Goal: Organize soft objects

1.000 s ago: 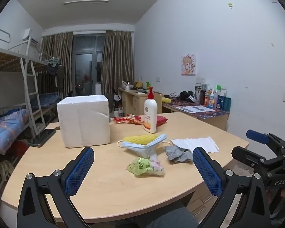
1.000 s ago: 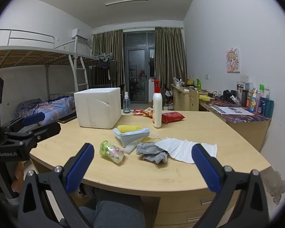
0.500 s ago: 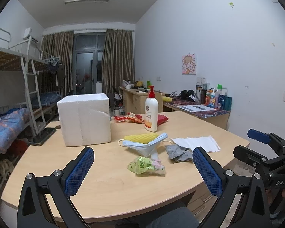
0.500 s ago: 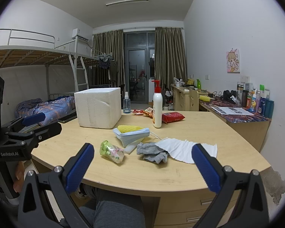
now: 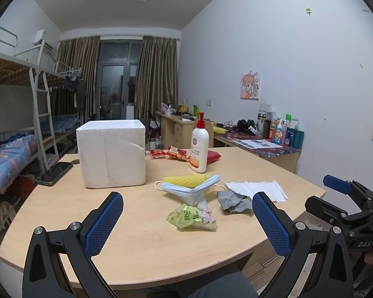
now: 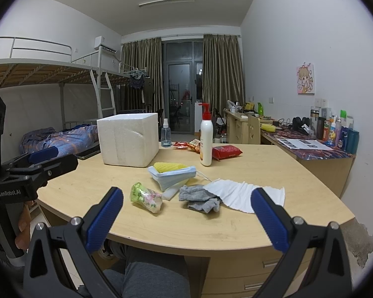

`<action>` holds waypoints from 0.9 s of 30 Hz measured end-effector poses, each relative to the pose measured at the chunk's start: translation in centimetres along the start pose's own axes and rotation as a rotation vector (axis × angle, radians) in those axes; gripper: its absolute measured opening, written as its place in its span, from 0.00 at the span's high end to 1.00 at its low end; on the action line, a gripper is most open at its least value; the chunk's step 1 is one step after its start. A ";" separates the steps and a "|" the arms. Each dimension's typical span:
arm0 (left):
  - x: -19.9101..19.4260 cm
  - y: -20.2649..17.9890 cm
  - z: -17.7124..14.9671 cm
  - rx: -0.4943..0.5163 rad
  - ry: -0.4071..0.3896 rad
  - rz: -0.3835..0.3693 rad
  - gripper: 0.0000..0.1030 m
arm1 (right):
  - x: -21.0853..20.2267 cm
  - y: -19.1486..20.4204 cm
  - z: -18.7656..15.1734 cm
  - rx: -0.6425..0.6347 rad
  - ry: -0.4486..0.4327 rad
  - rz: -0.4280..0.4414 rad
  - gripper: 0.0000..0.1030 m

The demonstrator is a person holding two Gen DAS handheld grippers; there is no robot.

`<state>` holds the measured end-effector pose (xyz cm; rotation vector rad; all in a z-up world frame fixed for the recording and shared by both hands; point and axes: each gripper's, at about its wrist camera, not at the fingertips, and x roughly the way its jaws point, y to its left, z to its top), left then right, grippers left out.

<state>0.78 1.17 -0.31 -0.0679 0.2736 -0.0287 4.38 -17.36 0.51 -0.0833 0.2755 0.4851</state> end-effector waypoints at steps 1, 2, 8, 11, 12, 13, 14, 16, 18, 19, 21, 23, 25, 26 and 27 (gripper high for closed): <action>0.0 0.0 0.0 -0.001 -0.001 0.000 0.00 | 0.0 0.0 0.0 0.001 0.000 -0.001 0.00; 0.0 0.0 0.0 0.000 -0.001 -0.001 0.00 | 0.0 0.0 0.0 0.002 0.002 -0.001 0.00; 0.0 0.0 -0.1 0.007 -0.002 0.002 0.00 | 0.2 0.0 0.0 0.002 0.004 -0.003 0.00; 0.0 -0.1 -0.1 0.019 -0.009 0.010 0.00 | 0.2 0.0 0.0 0.003 0.005 -0.005 0.00; 0.0 -0.2 -0.1 0.021 -0.009 0.008 0.00 | 0.2 0.0 0.0 0.003 0.004 -0.004 0.00; 0.0 -0.2 -0.1 0.021 -0.009 0.008 0.00 | 0.2 0.0 0.0 0.003 0.005 -0.004 0.00; 0.0 -0.2 -0.1 0.020 -0.009 0.007 0.00 | 0.2 0.0 0.0 0.002 0.005 -0.004 0.00; 0.0 -0.3 0.0 0.019 -0.007 0.007 0.00 | 0.2 0.0 0.0 0.003 0.006 -0.004 0.00; 0.0 -0.3 0.0 0.022 -0.005 0.009 0.00 | 0.2 0.0 0.1 0.004 0.007 0.001 0.00; 0.0 -0.3 -0.1 0.023 -0.006 0.011 0.00 | 0.2 0.0 0.1 0.004 0.007 0.000 0.00; 0.0 -0.3 0.0 0.024 -0.008 0.013 0.00 | 0.2 -0.1 0.1 0.004 0.007 0.001 0.00; 0.0 -0.4 0.0 0.024 -0.010 0.012 0.00 | 0.2 -0.1 0.1 0.005 0.007 -0.001 0.00; 0.0 -0.4 0.0 0.024 -0.011 0.012 0.00 | 0.3 -0.2 0.1 0.006 0.009 0.000 0.00; 0.0 -0.4 0.0 0.024 -0.011 0.012 0.00 | 0.3 -0.1 0.1 0.005 0.008 -0.003 0.00; 0.0 -0.4 0.0 0.024 -0.009 0.012 0.00 | 0.3 -0.1 0.1 0.005 0.008 -0.003 0.00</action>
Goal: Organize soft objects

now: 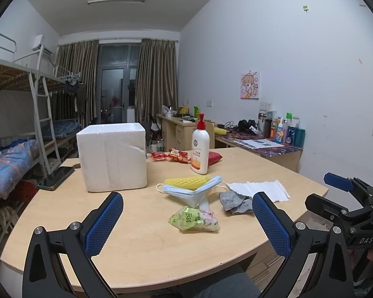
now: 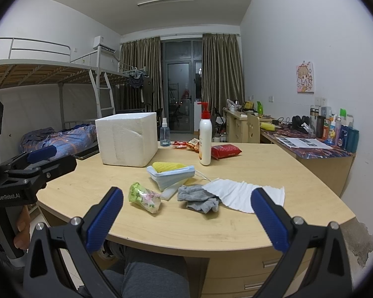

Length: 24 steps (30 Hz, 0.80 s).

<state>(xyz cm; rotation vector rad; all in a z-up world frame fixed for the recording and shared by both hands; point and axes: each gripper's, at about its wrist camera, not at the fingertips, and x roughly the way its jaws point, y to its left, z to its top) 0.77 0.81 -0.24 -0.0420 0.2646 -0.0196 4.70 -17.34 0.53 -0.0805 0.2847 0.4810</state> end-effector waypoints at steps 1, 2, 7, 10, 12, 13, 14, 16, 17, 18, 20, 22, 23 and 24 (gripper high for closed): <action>0.0 0.0 0.0 0.000 0.000 -0.001 0.00 | 0.0 0.0 0.0 0.000 0.001 0.000 0.00; 0.0 0.0 0.0 -0.002 0.001 -0.003 0.00 | 0.1 -0.1 0.1 0.002 0.002 0.001 0.00; 0.0 0.0 0.2 0.005 -0.002 -0.004 0.00 | 0.2 -0.2 0.1 0.003 0.004 0.001 0.00; 0.2 -0.2 0.3 0.014 -0.001 -0.006 0.00 | 0.4 -0.3 0.1 0.005 0.006 0.002 0.00; 0.6 -0.2 0.4 0.016 0.001 -0.011 0.00 | 0.6 -0.5 0.1 0.007 0.007 0.001 0.00; 0.7 -0.2 0.4 0.015 0.002 -0.013 0.00 | 0.6 -0.5 0.1 0.009 0.009 0.002 0.00; 0.8 -0.2 0.4 0.014 0.003 -0.014 0.00 | 0.7 -0.6 0.1 0.010 0.010 0.002 0.00; 1.2 -0.1 0.4 0.014 0.009 -0.016 0.00 | 1.1 -0.7 0.2 0.013 0.016 0.003 0.00; 1.5 -0.1 0.4 0.015 0.015 -0.020 0.00 | 1.3 -0.8 0.1 0.015 0.019 0.004 0.00; 1.8 -0.1 0.4 0.014 0.022 -0.024 0.00 | 1.5 -0.8 0.1 0.017 0.023 0.007 0.00; 2.5 -0.2 0.2 0.014 0.035 -0.028 0.00 | 1.8 -1.0 0.0 0.021 0.032 0.011 0.00; 3.1 -0.2 0.0 0.015 0.052 -0.033 0.00 | 2.3 -1.2 0.0 0.024 0.042 0.009 0.00; 3.6 -0.3 -0.2 0.017 0.062 -0.034 0.00 | 2.5 -1.3 0.0 0.025 0.046 0.008 0.00; 4.0 -0.3 -0.3 0.015 0.071 -0.034 0.00 | 2.8 -1.5 0.0 0.025 0.051 0.006 0.00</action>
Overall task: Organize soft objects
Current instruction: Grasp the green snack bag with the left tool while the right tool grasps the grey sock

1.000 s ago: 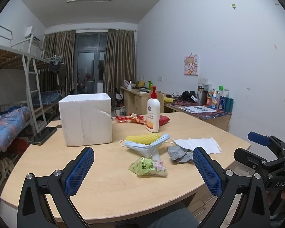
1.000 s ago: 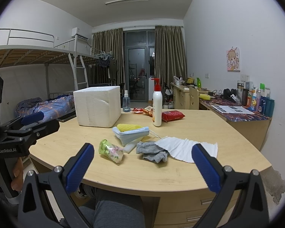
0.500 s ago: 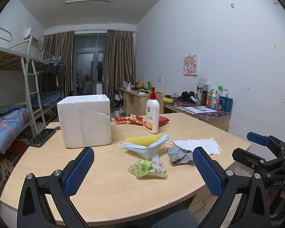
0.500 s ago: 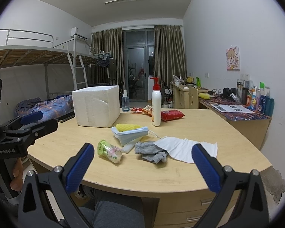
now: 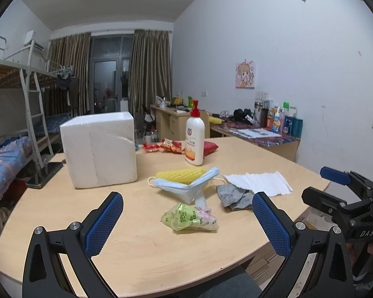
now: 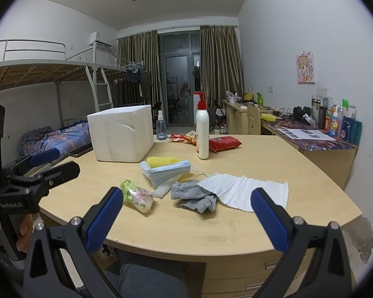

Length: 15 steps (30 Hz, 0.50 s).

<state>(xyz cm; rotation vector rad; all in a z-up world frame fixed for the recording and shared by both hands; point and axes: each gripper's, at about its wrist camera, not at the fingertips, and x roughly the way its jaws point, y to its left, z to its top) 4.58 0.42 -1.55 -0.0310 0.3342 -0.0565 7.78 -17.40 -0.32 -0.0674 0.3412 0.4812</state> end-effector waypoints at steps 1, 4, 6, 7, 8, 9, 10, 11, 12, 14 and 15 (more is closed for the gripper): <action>0.3 0.0 -0.1 -0.003 0.007 -0.002 0.00 | 0.2 -0.1 0.0 -0.001 0.005 -0.004 0.00; 1.7 0.2 -0.4 -0.014 0.034 -0.013 0.00 | 1.2 -0.5 -0.1 -0.005 0.022 -0.021 0.00; 2.6 0.1 -0.6 -0.007 0.051 -0.011 0.00 | 1.8 -0.9 -0.2 0.001 0.033 -0.022 0.00; 3.0 0.2 -0.7 -0.003 0.060 -0.010 0.00 | 2.0 -1.1 -0.3 0.006 0.037 -0.023 0.00; 3.4 0.2 -0.8 -0.003 0.067 -0.012 0.00 | 2.4 -1.4 -0.4 0.012 0.044 -0.021 0.00; 3.9 0.2 -1.0 -0.004 0.079 -0.019 0.00 | 2.8 -1.6 -0.4 0.019 0.052 -0.014 0.00; 4.4 0.2 -1.1 -0.006 0.088 -0.024 0.00 | 3.2 -1.7 -0.5 0.024 0.060 -0.008 0.00; 4.9 0.3 -1.2 -0.010 0.096 -0.027 0.00 | 3.4 -1.8 -0.6 0.027 0.067 -0.004 0.00; 5.4 0.5 -1.3 -0.017 0.107 -0.030 0.00 | 3.7 -1.9 -0.7 0.030 0.074 -0.003 0.00; 6.3 0.8 -1.5 -0.024 0.128 -0.036 0.00 | 4.4 -2.1 -0.9 0.035 0.088 0.002 0.00; 6.9 0.9 -1.7 -0.026 0.143 -0.036 0.00 | 4.8 -2.1 -1.0 0.037 0.095 0.006 0.00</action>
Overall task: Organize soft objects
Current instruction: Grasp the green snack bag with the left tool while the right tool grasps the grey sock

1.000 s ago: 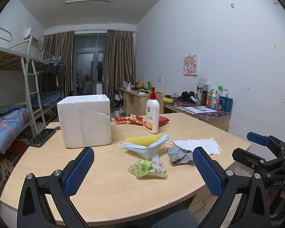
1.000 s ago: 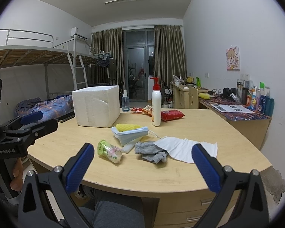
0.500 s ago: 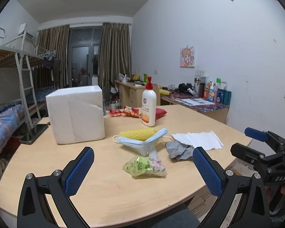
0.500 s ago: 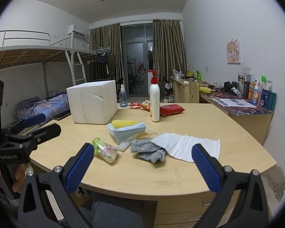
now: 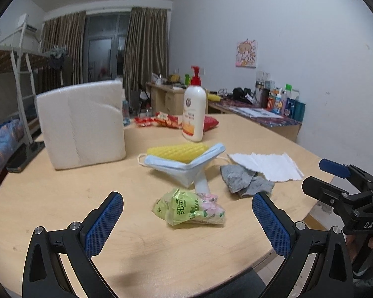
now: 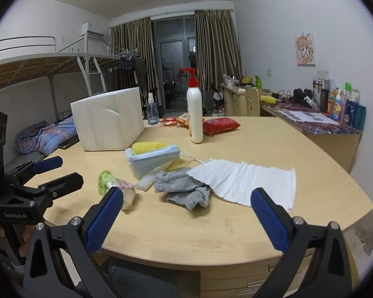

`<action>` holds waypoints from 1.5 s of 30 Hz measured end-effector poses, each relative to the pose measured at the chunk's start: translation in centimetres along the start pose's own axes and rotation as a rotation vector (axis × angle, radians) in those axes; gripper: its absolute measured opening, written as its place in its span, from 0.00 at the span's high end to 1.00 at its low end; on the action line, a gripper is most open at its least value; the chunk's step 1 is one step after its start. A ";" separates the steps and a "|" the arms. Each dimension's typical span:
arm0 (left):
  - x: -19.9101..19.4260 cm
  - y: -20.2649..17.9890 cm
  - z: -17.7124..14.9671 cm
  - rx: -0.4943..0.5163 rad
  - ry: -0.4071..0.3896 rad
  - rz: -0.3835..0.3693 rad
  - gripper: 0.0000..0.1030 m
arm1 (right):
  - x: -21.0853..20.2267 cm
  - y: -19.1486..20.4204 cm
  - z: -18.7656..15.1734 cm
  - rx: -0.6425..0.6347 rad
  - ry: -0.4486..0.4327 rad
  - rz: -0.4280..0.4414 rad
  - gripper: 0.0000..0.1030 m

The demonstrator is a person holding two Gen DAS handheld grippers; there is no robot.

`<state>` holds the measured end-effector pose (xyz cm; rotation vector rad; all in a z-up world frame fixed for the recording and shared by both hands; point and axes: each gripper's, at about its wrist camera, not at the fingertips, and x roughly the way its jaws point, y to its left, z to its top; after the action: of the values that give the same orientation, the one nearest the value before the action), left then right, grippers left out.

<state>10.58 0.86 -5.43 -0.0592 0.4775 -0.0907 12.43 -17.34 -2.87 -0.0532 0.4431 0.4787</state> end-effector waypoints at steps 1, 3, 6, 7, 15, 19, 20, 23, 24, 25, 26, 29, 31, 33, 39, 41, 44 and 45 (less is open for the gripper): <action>0.5 0.1 -0.1 0.000 0.009 -0.001 0.00 | 0.4 -0.1 0.0 0.003 0.010 0.004 0.00; 1.5 0.3 -0.2 0.000 0.031 -0.010 0.00 | 1.0 -0.3 -0.1 0.008 0.021 0.011 0.00; 2.8 0.6 -0.4 0.000 0.058 -0.019 0.00 | 1.9 -0.6 -0.1 0.018 0.033 0.026 0.00; 3.1 0.7 -0.5 -0.004 0.065 -0.021 0.00 | 2.2 -0.8 -0.1 0.023 0.038 0.032 0.00; 5.9 1.6 -0.9 -0.038 0.130 -0.048 0.00 | 4.6 -1.2 -0.1 0.033 0.090 0.046 0.00; 6.4 1.9 -0.9 -0.049 0.142 -0.076 0.00 | 5.4 -1.3 -0.2 0.031 0.107 0.048 0.00; 6.6 1.9 -0.9 -0.051 0.147 -0.083 0.01 | 5.6 -1.3 -0.1 0.030 0.112 0.046 0.00; 6.9 2.1 -0.9 -0.062 0.162 -0.108 0.03 | 6.3 -1.3 -0.1 0.033 0.131 0.048 0.00; 6.9 2.0 -0.9 -0.061 0.162 -0.110 0.05 | 6.4 -1.2 -0.1 0.029 0.135 0.048 0.01; 6.8 1.8 -0.9 -0.056 0.163 -0.111 0.10 | 6.5 -1.1 -0.1 0.025 0.138 0.050 0.02; 6.9 1.6 -0.9 -0.049 0.165 -0.112 0.12 | 6.7 -1.1 -0.1 0.023 0.142 0.052 0.04; 7.1 1.4 -1.0 -0.047 0.176 -0.121 0.20 | 7.1 -0.8 -0.1 0.014 0.157 0.061 0.10; 7.1 1.4 -1.1 -0.056 0.173 -0.127 0.25 | 7.4 -0.7 -0.1 0.002 0.169 0.061 0.14; 7.1 1.4 -1.1 -0.053 0.171 -0.121 0.26 | 7.6 -0.6 -0.2 -0.005 0.180 0.060 0.19; 6.9 1.3 -1.2 -0.047 0.156 -0.115 0.44 | 8.2 -0.4 -0.1 -0.021 0.202 0.053 0.29; 7.1 1.4 -1.1 -0.053 0.161 -0.114 0.45 | 8.4 -0.3 -0.2 -0.027 0.212 0.060 0.36; 7.0 1.2 -1.2 -0.043 0.156 -0.106 0.49 | 8.7 -0.1 -0.4 -0.047 0.232 0.059 0.45; 7.0 1.2 -1.2 -0.038 0.153 -0.107 0.50 | 8.8 0.0 -0.4 -0.051 0.235 0.058 0.46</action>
<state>16.27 1.28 -9.77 -0.1159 0.6294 -0.1917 19.27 -13.60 -6.93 -0.1469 0.6638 0.5433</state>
